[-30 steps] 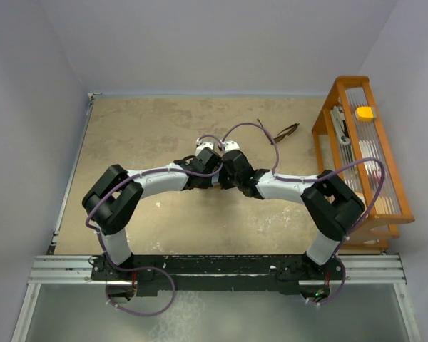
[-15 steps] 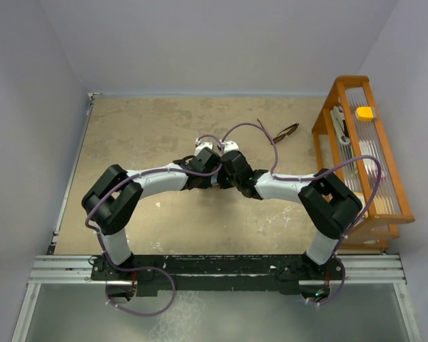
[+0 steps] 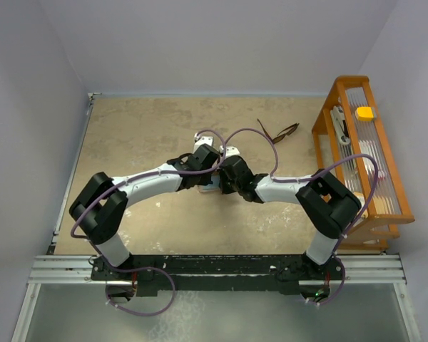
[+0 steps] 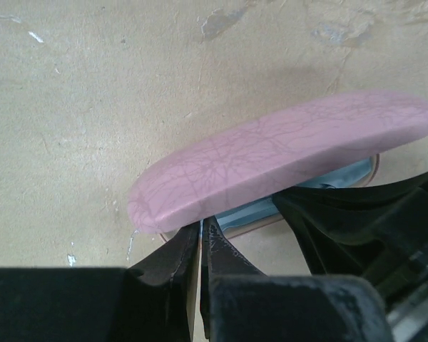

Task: Organize the sunglasses
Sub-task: Place the glasses cleaning cloth in the sunglasses case, then adjust the sunglasses case at the sunglasses case.

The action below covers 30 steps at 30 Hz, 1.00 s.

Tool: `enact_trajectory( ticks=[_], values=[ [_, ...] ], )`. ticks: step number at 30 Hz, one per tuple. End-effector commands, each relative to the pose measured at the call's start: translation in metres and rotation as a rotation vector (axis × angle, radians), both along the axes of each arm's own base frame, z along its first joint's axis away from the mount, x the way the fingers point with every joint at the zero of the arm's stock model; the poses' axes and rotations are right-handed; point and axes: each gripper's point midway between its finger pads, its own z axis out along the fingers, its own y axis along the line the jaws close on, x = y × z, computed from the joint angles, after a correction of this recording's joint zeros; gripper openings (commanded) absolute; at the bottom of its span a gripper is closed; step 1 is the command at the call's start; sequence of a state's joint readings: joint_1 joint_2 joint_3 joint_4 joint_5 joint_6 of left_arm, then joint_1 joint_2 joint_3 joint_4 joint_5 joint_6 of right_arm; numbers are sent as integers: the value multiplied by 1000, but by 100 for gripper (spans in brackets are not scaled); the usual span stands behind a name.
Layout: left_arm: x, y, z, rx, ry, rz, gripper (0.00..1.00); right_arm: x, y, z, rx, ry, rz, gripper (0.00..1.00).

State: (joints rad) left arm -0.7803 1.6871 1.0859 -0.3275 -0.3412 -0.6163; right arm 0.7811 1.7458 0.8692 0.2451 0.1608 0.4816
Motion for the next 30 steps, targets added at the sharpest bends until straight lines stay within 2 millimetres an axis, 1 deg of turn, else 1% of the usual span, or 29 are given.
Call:
enact_trajectory(
  ticks=[1,4,9,12,15,20,24,26,30],
  values=[
    [14,-7,49,-56,-109,2,0,-5,0,-2,-1,10,1,0],
    [18,-2,63,-62,-143,14,0,-5,0,-3,-3,11,2,0],
    [29,14,81,-105,-189,54,0,-6,-2,-3,-7,13,2,0],
    [38,25,84,-125,-215,87,1,-7,-2,-3,-7,14,5,0],
    [49,32,76,-132,-212,97,1,-7,-2,-3,-7,13,5,0],
    [57,27,54,-121,-182,82,1,-6,-1,-2,-2,9,4,0],
    [56,19,34,-133,-146,57,1,-7,-1,-3,-2,11,5,0],
    [55,17,28,-140,-135,48,1,-7,-1,-3,-2,12,6,0],
    [51,17,23,-144,-127,41,0,-8,-2,-3,0,15,9,0]
  ],
)
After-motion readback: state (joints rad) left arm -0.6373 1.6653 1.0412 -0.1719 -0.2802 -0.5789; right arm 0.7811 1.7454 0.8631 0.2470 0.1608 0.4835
